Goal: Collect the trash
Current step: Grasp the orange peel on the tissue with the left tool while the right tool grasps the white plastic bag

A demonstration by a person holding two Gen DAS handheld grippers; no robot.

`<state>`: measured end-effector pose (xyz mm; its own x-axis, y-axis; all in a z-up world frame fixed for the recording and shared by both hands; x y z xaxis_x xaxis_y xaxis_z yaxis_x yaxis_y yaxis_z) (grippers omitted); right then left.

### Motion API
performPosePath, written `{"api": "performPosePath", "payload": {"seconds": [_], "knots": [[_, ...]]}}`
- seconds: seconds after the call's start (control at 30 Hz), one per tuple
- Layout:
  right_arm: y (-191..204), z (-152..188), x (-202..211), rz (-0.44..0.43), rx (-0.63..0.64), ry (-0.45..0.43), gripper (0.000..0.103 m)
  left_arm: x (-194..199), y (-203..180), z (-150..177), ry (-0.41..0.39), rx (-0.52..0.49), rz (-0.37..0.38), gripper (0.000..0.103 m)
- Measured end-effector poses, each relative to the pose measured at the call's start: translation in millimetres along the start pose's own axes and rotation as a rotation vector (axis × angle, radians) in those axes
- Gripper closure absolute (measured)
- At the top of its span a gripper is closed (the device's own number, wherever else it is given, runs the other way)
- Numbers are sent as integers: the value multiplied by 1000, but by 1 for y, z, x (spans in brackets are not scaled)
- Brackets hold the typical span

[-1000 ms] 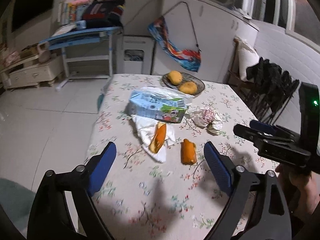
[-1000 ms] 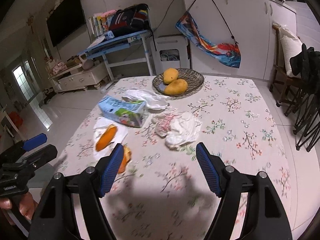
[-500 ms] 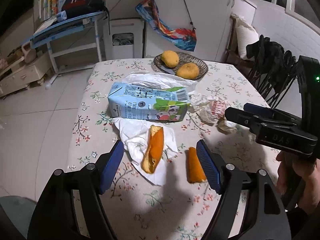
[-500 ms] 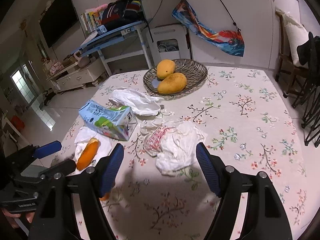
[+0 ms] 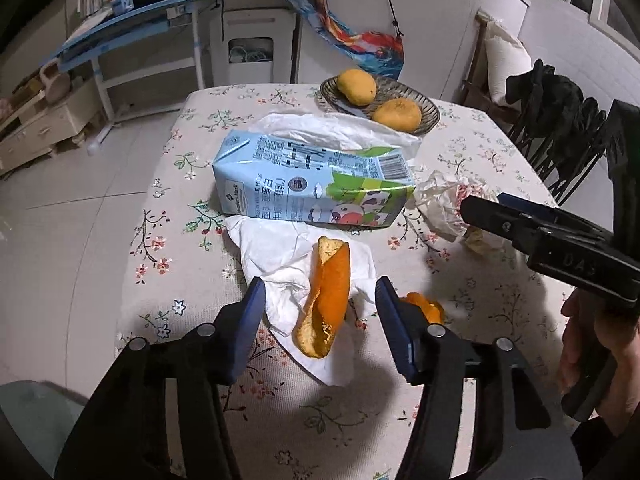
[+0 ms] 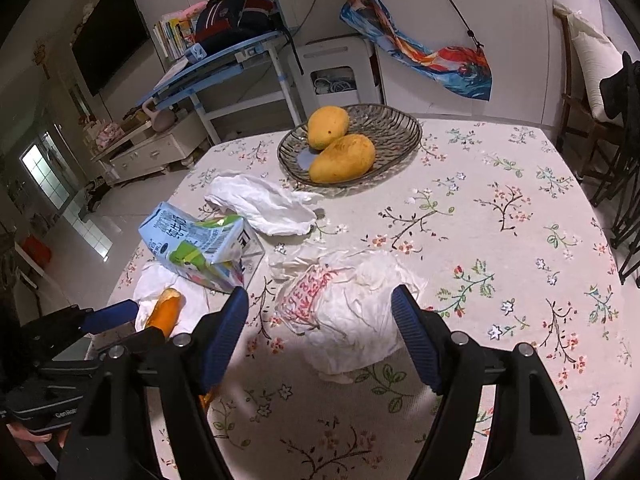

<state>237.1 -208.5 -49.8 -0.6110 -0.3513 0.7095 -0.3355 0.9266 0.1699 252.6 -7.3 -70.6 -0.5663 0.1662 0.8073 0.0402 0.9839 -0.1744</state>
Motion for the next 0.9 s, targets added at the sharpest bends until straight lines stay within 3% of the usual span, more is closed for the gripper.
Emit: {"api": "performPosePath", "payload": {"seconds": [0.13,0.23,0.33,0.67,0.9], "knots": [[-2,1,-1,-6,-3,10,45,-2,-1,1,5,-15,-8,65],[-1,3,-4,-23,-1,27,64,-4,-2,3,10,-28,-12,73],[3,4,-2,-27,16,27,73,-1,-4,5,3,-44,-13,82],[8,3,25,-57,31,-26,80,39,-6,4,-69,-51,59,87],[-4,6,48,-82,-44,-67,80,53,1,7,-87,-12,45,86]]}}
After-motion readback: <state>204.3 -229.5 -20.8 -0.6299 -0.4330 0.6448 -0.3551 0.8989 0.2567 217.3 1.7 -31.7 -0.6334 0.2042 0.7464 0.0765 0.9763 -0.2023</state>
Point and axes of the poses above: each gripper's, at about its wrist camera, not at the fingertips, and x roughly against the way its jaws point, y to its left, z to its underside, the point moved 1 cm from there along -x, roughly the way its jaws point, and after that the axes turned 7 degrees about x, right-handed, at the moved point
